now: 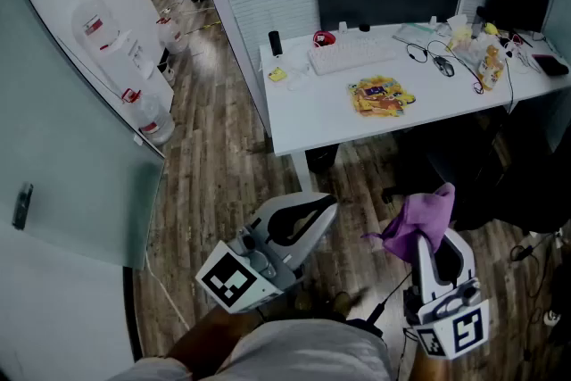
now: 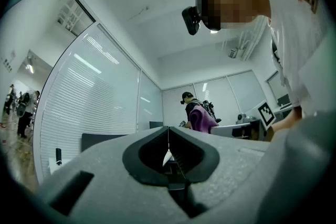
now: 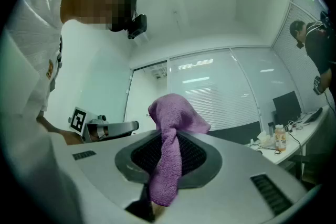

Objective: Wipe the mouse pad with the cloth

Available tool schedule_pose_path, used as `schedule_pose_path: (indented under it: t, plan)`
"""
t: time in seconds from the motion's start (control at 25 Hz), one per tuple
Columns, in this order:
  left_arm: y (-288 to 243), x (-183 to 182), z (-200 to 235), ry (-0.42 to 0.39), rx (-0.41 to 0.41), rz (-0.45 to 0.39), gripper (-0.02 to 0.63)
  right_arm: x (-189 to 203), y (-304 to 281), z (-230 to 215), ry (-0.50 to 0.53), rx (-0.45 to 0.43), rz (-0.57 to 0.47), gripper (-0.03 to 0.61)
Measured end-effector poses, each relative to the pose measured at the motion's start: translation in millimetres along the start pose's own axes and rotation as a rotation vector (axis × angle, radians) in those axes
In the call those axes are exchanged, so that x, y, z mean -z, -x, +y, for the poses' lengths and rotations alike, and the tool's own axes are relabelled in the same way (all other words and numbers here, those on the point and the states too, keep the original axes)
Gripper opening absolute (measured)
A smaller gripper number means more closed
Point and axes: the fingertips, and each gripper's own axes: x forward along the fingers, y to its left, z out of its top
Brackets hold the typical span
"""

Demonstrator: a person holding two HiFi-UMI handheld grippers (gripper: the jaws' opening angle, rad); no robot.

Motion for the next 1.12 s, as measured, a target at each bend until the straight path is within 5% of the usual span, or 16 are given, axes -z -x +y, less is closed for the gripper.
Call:
schedule_pose_path:
  t: [1.12]
  plan:
    - [-58.8, 12.7, -3.7, -0.031, -0.072, 0.001, 0.015, -7.0, 12.1, -80.4, 0.000, -0.027, -0.028, 0.066]
